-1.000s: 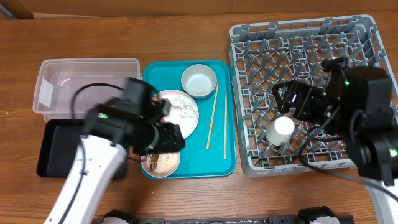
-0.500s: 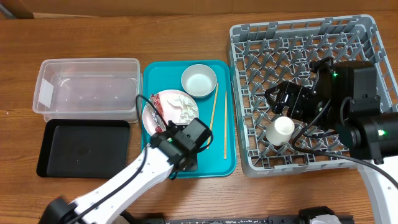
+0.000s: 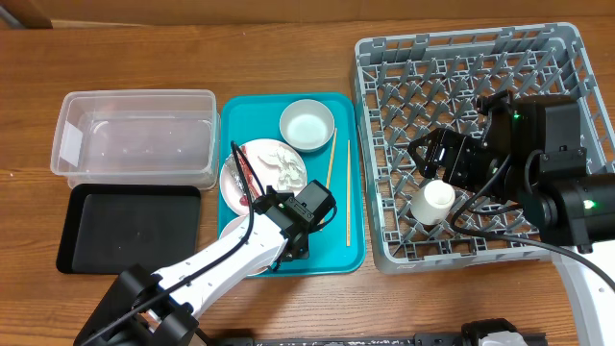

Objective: Sort waste into correct bins and load items into the dishwasher
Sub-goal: 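Grasp the small pink bowl with food using the left gripper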

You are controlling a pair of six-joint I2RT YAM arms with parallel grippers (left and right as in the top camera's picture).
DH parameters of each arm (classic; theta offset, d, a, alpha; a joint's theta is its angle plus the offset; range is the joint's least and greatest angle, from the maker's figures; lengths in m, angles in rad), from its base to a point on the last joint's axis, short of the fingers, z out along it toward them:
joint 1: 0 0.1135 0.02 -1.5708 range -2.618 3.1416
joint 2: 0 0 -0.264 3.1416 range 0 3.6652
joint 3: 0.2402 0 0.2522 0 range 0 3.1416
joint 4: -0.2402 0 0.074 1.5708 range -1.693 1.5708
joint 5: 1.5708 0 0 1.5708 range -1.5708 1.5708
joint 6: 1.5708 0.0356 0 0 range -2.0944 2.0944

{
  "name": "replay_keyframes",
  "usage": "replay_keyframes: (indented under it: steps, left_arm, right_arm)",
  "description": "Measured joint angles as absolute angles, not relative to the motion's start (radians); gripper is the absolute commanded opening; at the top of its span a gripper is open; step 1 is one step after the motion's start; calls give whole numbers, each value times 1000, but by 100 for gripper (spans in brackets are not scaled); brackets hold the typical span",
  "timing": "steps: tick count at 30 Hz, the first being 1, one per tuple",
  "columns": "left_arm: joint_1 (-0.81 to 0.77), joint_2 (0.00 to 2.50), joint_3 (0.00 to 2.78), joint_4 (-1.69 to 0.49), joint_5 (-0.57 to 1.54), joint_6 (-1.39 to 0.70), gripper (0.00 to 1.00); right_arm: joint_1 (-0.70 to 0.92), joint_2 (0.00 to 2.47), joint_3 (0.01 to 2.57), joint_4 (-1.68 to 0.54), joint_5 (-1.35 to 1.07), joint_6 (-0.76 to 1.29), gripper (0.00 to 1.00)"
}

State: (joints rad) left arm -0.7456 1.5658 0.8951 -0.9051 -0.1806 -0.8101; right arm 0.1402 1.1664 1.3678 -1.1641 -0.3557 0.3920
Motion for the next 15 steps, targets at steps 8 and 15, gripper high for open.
replay_keyframes:
  steps: [8, 15]
  left_arm:
    - [-737, 1512, 1052, -1107, -131, -813, 4]
    - [-561, 1292, 1104, -1140, -17, -754, 4]
  right_arm:
    - [140, 1166, 1368, -1166, -359, 392, 93]
    - [140, 1166, 1368, -1169, -359, 392, 93]
